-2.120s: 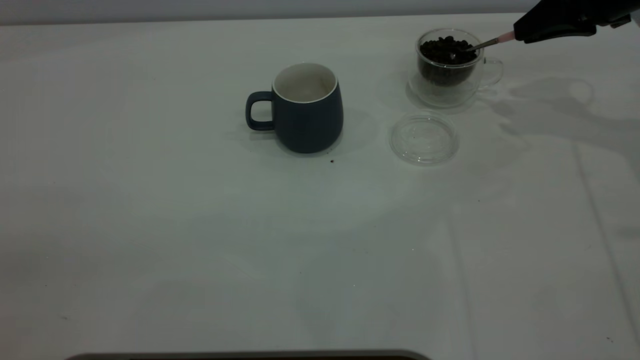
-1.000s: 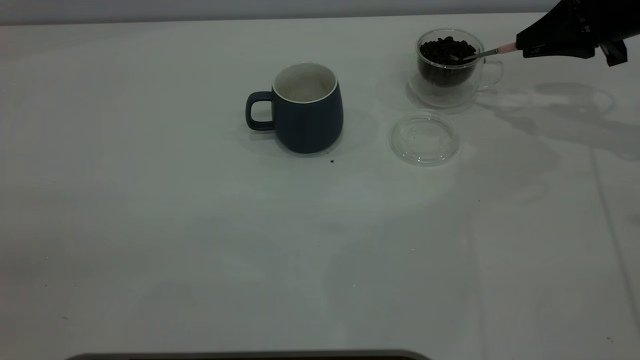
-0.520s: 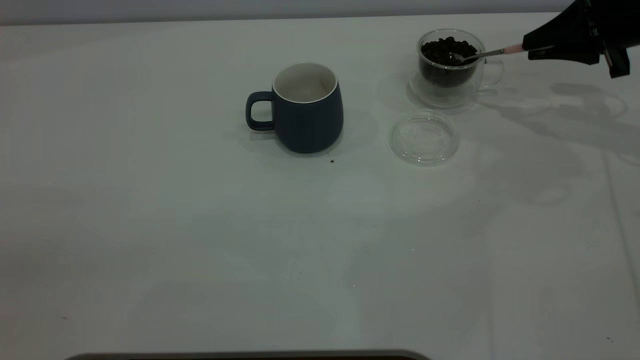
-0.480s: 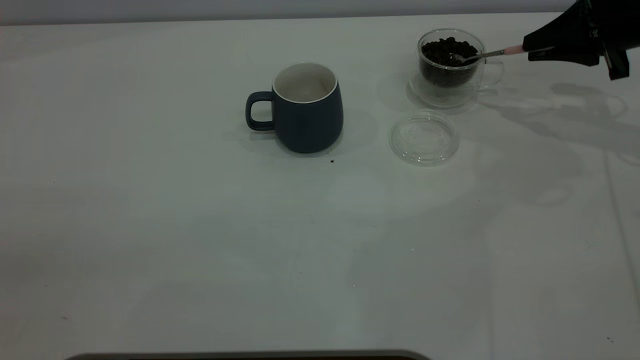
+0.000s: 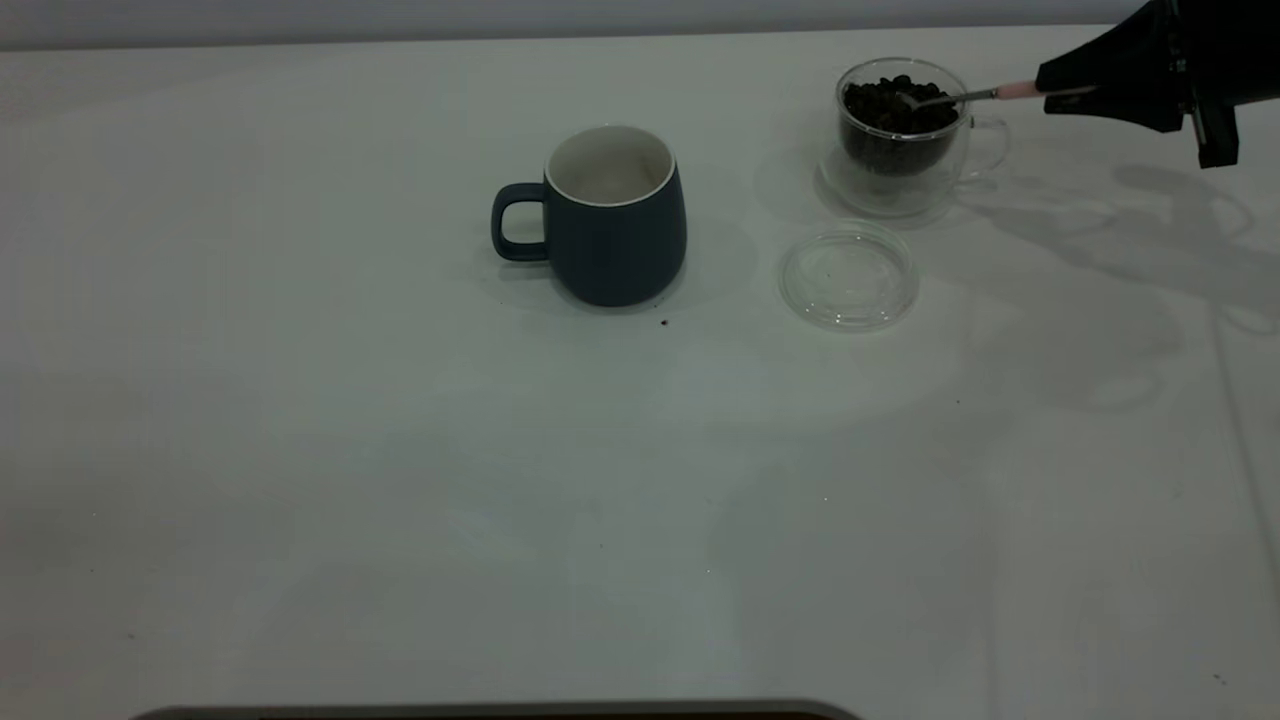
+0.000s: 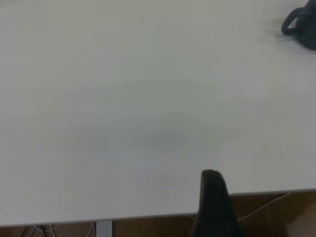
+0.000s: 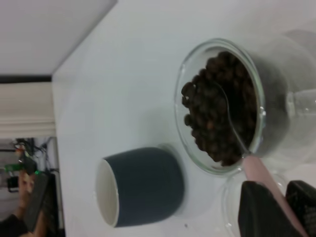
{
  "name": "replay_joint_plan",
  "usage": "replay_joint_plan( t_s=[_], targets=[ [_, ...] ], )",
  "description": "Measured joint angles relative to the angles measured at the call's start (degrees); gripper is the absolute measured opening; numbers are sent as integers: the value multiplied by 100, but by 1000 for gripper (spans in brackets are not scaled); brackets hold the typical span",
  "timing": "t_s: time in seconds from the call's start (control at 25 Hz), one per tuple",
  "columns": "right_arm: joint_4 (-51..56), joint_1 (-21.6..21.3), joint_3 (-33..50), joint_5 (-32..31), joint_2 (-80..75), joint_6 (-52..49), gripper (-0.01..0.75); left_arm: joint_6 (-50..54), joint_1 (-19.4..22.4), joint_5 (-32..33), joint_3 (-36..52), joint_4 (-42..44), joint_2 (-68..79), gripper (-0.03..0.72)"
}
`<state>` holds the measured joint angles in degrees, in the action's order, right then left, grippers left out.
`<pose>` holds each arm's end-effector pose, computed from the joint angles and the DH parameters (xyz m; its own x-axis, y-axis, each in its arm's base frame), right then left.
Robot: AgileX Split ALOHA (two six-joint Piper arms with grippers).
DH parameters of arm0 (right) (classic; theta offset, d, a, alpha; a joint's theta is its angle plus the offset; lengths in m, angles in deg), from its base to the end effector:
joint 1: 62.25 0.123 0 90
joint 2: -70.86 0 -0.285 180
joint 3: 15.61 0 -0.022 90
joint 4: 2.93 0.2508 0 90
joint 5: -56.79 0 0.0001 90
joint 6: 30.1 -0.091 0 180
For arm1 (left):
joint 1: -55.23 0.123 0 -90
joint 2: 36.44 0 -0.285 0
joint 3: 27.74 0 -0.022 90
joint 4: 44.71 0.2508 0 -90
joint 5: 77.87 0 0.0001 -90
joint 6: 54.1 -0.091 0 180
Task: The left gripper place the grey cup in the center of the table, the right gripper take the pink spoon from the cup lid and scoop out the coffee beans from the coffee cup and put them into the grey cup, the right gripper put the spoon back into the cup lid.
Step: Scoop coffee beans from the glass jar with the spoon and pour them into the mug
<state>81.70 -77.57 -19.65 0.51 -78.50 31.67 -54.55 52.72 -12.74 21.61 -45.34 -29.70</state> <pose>0.4336 -0.0406 0.0290 -0.8838 0.4277 -0.1896 0.0754 0.5301 0.8445 -0.0094 -0.0005 0.2674 -0.5176 0.0259 -0.8552 0.0540 0.9985 -0.0024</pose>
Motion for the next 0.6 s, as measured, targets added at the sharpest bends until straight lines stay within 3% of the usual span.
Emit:
replay_joint_plan(
  t_s=[0.6],
  targets=[
    [5, -174, 0, -316, -6, -409, 110, 0, 0, 0, 0, 0, 0, 567]
  ],
)
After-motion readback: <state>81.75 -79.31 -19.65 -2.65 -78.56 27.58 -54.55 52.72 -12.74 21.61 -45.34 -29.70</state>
